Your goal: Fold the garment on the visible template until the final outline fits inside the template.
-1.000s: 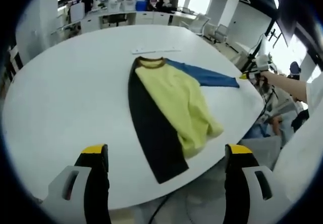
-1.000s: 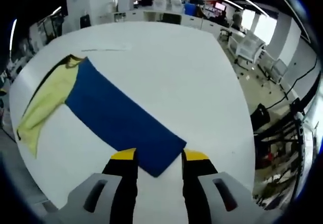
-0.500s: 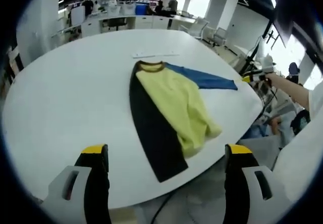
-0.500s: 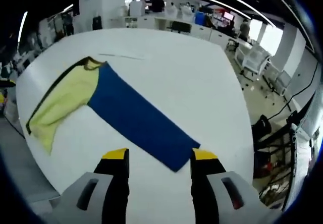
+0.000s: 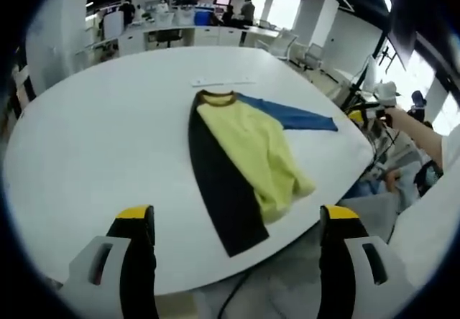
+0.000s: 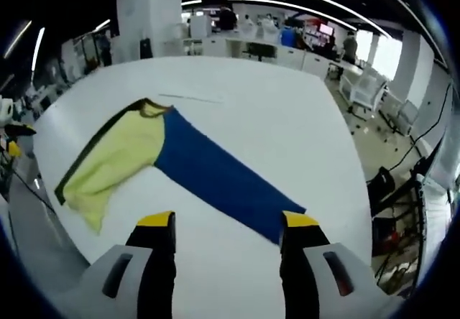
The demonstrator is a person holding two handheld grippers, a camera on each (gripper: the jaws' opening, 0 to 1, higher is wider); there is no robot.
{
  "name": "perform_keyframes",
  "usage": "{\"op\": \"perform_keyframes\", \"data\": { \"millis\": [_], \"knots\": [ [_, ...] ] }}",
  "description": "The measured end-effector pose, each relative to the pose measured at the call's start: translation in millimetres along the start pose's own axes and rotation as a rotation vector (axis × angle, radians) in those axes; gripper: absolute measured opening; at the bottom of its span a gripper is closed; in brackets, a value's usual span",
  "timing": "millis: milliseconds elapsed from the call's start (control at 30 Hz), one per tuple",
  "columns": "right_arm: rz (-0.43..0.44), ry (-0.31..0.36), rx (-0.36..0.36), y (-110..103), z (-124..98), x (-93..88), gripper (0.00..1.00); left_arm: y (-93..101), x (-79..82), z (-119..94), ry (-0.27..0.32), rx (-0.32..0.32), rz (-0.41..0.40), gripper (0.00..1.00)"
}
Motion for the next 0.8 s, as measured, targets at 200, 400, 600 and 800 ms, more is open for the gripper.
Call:
{"op": "perform_keyframes", "data": {
  "millis": [200,400,600,800],
  "knots": [
    [-0.001,-0.001,0.031,-24,-8,-3.7,0.63,2.1,-2.7,-4,0.008,-0.003,0.001,0.92],
    [0.004,0.011,0.060,-49,-18,-5.5,0.69,3.9,-5.6,-9,0.011,-0.004,0.003,0.92],
    [0.011,0.029,0.090,-74,-32,-9.8,0.74,3.8,-9.2,-15,0.017,0.000,0.002,0.92],
    [0.029,0.037,0.116,-96,-44,-19.3,0.77,4.8,-14.4,-20,0.019,0.000,0.000,0.92]
  ]
}}
Point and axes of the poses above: the point that each gripper's makers call its tool centre point, and the gripper's own axes: z roughly forward along the fingers, y roughly to its right, x roughly out of its top, the point moved 5 cm from there along -z, roughly backward along the fingers, and after that the axes turned 5 degrees about x, right-handed, at the moved point
